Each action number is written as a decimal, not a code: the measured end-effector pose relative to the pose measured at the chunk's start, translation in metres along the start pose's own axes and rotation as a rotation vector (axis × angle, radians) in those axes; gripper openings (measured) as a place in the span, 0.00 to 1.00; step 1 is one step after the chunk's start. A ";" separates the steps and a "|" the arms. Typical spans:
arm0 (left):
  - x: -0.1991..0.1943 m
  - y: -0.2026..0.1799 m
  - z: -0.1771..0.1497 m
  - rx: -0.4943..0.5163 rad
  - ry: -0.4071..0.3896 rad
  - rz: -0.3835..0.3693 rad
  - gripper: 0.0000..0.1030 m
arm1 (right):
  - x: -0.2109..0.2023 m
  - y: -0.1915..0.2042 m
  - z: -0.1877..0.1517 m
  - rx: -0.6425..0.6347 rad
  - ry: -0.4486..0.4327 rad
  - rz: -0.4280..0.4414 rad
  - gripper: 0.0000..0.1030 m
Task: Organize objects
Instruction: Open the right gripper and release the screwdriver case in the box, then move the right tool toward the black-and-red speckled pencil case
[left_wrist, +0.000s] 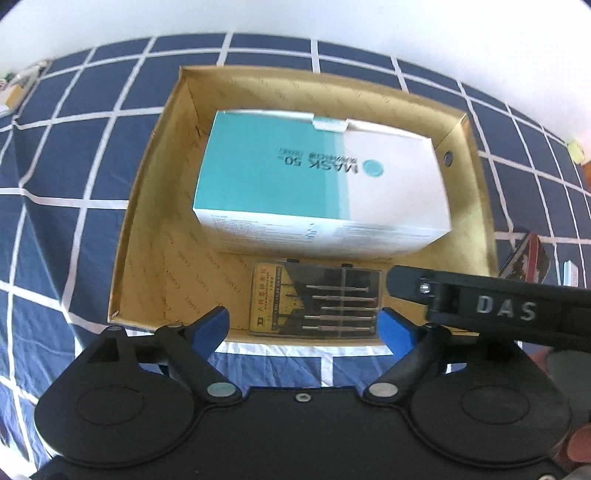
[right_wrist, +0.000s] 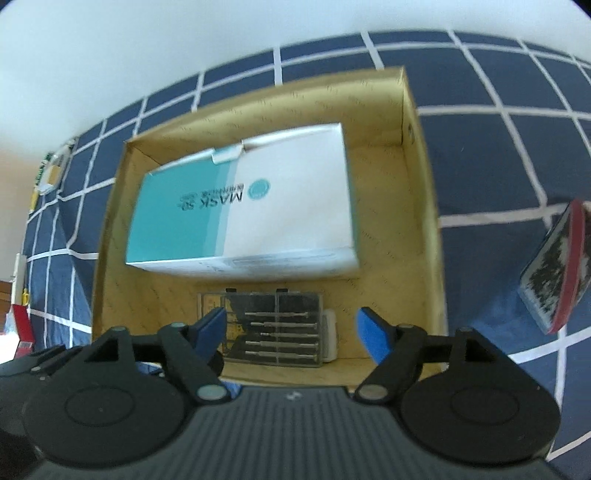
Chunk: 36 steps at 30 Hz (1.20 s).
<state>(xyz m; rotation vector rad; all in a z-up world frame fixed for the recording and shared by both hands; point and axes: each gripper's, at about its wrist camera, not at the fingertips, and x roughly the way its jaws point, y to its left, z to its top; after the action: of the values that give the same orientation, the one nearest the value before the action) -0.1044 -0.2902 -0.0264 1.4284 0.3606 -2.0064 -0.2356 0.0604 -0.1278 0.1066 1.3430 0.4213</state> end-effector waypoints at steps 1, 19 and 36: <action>-0.002 -0.006 0.001 -0.005 -0.005 0.005 0.90 | -0.007 -0.004 0.001 -0.008 -0.009 0.005 0.79; -0.023 -0.122 -0.027 0.025 -0.039 0.041 1.00 | -0.084 -0.122 -0.012 -0.020 -0.080 -0.016 1.00; -0.003 -0.235 -0.067 0.007 -0.049 0.081 1.00 | -0.124 -0.245 -0.023 -0.061 -0.085 -0.027 1.00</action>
<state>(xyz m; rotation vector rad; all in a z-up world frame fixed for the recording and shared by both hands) -0.2041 -0.0736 -0.0813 1.3735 0.2697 -1.9756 -0.2206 -0.2127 -0.0963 0.0556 1.2459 0.4300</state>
